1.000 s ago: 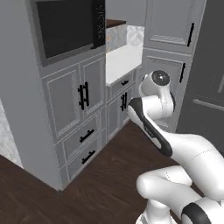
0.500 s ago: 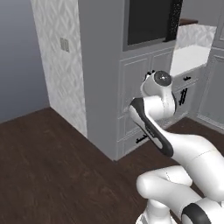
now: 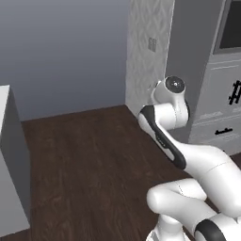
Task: Take a straw from the drawer in front and place it inside the glass cup on the dining counter.
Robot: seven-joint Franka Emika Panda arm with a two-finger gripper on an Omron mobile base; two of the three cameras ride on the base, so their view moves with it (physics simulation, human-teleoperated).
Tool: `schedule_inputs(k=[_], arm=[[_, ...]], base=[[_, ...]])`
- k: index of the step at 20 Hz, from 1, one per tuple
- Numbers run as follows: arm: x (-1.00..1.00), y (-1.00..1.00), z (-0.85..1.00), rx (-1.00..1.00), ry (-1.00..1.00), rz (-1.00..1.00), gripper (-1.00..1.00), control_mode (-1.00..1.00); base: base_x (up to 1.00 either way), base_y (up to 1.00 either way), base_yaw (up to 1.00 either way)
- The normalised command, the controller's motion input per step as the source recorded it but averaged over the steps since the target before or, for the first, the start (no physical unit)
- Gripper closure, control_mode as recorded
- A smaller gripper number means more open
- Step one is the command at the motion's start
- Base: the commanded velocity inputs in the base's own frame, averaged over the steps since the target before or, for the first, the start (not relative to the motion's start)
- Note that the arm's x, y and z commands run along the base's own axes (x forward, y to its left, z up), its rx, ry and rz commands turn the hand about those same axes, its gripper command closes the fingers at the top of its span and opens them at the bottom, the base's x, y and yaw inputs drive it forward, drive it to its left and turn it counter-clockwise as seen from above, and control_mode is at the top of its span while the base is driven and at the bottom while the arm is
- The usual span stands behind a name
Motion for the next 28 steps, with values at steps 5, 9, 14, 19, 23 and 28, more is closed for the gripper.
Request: schedule_inputs(k=[5,9,14,19,23,28], arm=[[0.0,0.0,0.0,0.0,0.0,0.0,1.0,1.0],[0.0,0.0,0.0,0.0,0.0,0.0,1.0,1.0],[0.0,0.0,0.0,0.0,0.0,0.0,1.0,1.0],[0.0,0.0,0.0,0.0,0.0,0.0,1.0,1.0],[0.0,0.0,0.0,0.0,0.0,0.0,1.0,1.0],[0.0,0.0,0.0,0.0,0.0,0.0,1.0,1.0]], base=[[0.01,0.0,0.5],[0.29,0.0,0.49],[0.61,-0.03,0.39],[0.73,-0.24,0.23],[0.82,-0.33,0.16],[0.83,-0.47,0.11]])
